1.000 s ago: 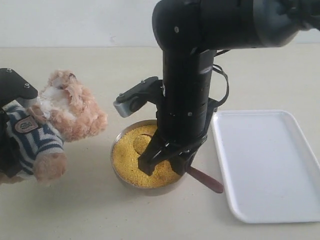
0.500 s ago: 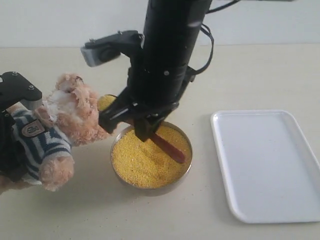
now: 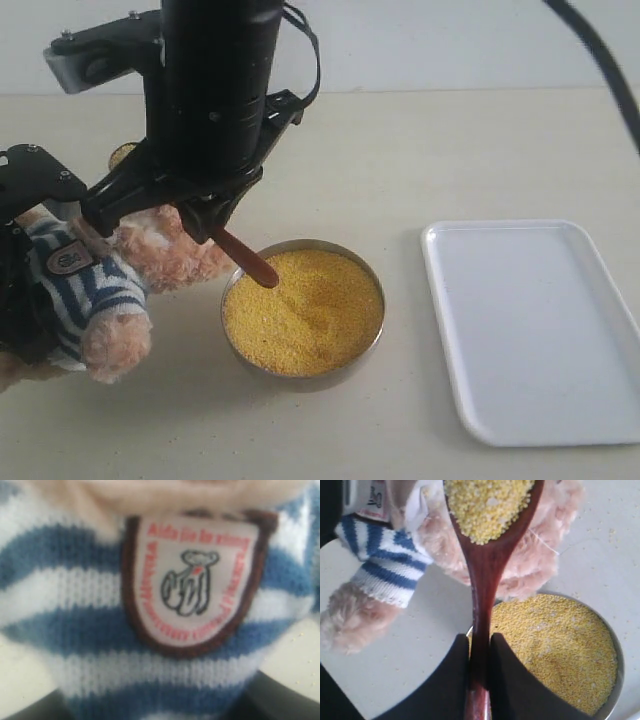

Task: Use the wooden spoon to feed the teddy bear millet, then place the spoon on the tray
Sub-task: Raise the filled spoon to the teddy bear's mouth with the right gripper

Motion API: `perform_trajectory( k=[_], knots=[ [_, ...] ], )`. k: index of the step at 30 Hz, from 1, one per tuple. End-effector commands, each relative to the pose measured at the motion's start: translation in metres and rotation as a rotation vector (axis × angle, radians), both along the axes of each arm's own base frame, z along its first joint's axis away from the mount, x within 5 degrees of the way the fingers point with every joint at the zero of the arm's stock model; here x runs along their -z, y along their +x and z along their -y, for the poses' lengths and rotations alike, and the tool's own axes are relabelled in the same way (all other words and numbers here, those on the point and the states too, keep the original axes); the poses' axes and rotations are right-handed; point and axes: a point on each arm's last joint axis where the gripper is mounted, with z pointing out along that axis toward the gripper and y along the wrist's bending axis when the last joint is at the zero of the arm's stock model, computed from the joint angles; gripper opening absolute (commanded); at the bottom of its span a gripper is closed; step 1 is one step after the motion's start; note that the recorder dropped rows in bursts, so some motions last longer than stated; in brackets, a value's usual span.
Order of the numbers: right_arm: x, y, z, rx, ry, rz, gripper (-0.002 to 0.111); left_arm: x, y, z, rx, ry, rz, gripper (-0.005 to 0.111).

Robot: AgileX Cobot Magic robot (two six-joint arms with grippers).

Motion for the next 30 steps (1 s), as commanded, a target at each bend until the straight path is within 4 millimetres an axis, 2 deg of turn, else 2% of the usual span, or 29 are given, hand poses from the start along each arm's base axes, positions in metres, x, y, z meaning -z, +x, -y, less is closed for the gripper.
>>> perform_trajectory(
  k=[1, 7, 12, 18, 23, 30],
  knots=[
    [0.005, 0.005, -0.005, 0.009, -0.051, 0.059, 0.000, -0.004, 0.000, 0.003, 0.009, -0.016, 0.024, 0.004],
    [0.019, 0.012, -0.011, 0.010, -0.079, 0.063, 0.000, -0.004, 0.001, 0.003, 0.009, -0.017, 0.026, 0.004],
    [0.022, 0.017, -0.009, -0.005, -0.175, 0.185, 0.000, -0.004, 0.001, 0.003, 0.009, -0.017, 0.026, 0.004],
    [0.017, -0.002, -0.026, -0.120, -0.296, 0.401, 0.000, -0.004, 0.001, 0.003, 0.009, -0.017, 0.026, 0.004],
    [0.017, -0.005, -0.030, -0.153, -0.340, 0.473, 0.000, -0.004, 0.001, 0.003, 0.009, -0.017, 0.026, 0.004],
    [0.017, -0.022, -0.049, -0.267, -0.455, 0.688, 0.000, -0.005, 0.001, 0.003, 0.009, -0.018, 0.029, 0.004]
  ],
)
